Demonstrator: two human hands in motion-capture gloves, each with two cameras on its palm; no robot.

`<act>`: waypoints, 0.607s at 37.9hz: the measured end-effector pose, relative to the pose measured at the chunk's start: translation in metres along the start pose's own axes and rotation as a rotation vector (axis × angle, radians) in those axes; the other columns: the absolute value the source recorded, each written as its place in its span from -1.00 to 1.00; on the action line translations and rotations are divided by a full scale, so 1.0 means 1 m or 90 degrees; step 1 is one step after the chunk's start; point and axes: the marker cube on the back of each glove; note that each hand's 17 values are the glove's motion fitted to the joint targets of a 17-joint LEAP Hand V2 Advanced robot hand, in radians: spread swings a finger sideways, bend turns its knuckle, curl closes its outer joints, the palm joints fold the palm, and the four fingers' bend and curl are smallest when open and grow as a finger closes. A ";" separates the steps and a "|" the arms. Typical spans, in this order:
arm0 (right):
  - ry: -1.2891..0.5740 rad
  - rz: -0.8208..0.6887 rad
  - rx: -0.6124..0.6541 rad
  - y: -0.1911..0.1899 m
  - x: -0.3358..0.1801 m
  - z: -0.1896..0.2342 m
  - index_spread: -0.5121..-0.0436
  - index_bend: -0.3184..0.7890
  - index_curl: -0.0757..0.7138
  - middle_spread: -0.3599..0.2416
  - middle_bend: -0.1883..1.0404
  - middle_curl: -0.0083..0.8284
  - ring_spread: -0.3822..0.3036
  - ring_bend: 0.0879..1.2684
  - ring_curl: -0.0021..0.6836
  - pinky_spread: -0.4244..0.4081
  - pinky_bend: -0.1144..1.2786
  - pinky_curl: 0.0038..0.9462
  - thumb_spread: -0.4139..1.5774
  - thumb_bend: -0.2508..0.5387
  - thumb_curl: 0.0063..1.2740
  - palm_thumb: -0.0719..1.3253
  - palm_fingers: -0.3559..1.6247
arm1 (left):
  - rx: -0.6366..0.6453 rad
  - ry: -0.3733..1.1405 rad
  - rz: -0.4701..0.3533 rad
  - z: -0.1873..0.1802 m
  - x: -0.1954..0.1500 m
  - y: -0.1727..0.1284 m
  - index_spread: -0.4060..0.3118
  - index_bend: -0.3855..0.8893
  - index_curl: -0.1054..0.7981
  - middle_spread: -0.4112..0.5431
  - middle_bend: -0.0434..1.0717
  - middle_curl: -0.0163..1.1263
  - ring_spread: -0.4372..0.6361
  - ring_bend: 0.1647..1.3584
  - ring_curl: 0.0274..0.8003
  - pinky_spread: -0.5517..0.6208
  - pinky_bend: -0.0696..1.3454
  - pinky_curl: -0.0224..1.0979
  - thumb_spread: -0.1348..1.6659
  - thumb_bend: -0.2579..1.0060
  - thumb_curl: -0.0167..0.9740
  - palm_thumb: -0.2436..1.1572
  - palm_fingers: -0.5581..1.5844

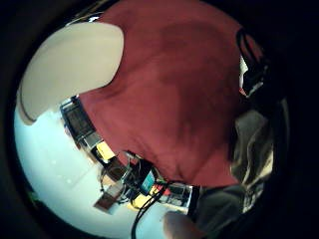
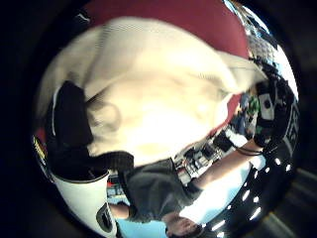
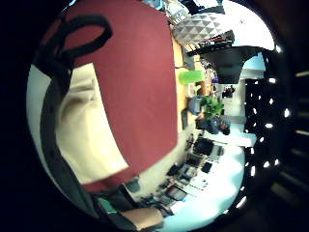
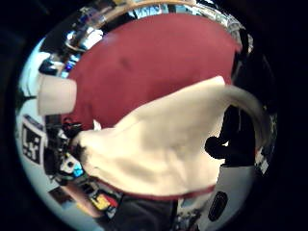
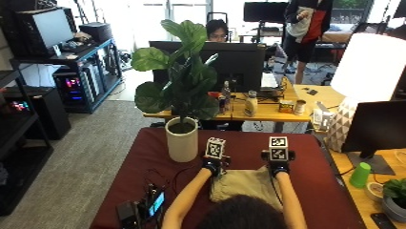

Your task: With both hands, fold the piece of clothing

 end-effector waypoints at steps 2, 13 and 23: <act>-0.008 0.008 0.017 0.001 0.002 0.006 0.02 -0.14 0.41 -0.50 -0.19 0.27 -0.59 -0.25 0.40 -0.61 -0.18 -0.09 -0.21 -0.45 0.08 0.57 0.46 | 0.032 0.008 -0.012 0.001 -0.005 -0.006 -0.33 -0.47 -0.13 -0.67 -0.52 -0.02 -0.75 -0.31 0.15 -0.62 -0.16 -0.12 0.68 -0.66 0.08 0.15 0.33; 0.001 0.046 0.010 -0.017 0.058 0.023 -0.02 -0.34 0.05 -0.41 -0.37 0.17 -0.52 -0.22 0.36 -0.41 -0.10 -0.10 0.19 -0.42 0.05 0.49 0.30 | 0.202 0.026 0.103 -0.018 0.012 0.045 -0.21 -0.27 -0.25 -0.51 -0.66 -0.13 -0.60 -0.32 0.08 -0.51 -0.13 -0.14 0.76 -0.62 -0.08 -0.02 0.20; -0.054 0.105 -0.109 0.012 0.082 0.075 0.00 -0.33 -0.12 -0.32 -0.38 0.15 -0.44 -0.28 0.30 -0.31 -0.09 -0.12 0.43 -0.46 -0.04 0.33 0.27 | 0.253 -0.063 0.148 0.025 0.044 0.060 -0.21 -0.08 -0.12 -0.32 -0.76 -0.29 -0.41 -0.40 0.02 -0.35 -0.20 -0.19 0.76 -0.62 -0.22 -0.16 0.06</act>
